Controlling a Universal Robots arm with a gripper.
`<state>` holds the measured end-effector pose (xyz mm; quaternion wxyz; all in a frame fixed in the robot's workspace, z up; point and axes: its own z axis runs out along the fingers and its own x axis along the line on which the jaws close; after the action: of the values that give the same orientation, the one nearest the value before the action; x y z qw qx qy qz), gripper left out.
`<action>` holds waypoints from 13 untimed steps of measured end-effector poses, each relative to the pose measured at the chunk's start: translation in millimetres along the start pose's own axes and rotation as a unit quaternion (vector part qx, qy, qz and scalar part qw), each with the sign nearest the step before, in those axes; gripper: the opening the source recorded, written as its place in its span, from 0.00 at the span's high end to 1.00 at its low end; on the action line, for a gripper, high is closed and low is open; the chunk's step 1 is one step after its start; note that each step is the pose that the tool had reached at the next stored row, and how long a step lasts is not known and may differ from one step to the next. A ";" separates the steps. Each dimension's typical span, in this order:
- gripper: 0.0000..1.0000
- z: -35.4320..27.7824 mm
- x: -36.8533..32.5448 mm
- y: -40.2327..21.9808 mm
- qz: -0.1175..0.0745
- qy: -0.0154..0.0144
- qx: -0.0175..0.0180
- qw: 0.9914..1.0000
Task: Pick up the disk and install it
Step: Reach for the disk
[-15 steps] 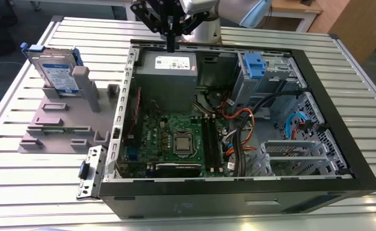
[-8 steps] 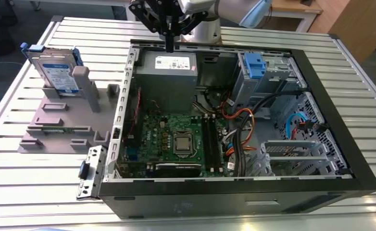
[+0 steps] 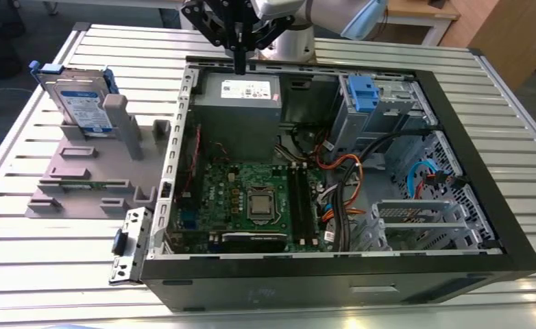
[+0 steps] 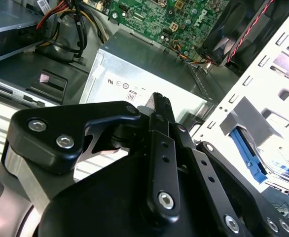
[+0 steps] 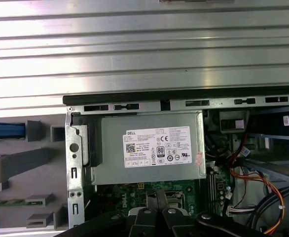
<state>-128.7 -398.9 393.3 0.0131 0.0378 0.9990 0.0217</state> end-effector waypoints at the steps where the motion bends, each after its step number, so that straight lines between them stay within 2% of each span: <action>1: 0.89 0.0 0.1 0.0 0.000 0.000 0.000 1.000; 4: 0.89 0.0 0.6 0.0 0.000 0.000 0.000 1.000; 6: 0.89 -0.1 4.1 -0.3 0.000 0.000 0.000 1.000; 13: 0.89 -0.1 5.4 -0.4 0.000 0.000 0.000 1.000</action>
<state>-134.1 -398.9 393.3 0.0131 0.0379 0.9990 0.0217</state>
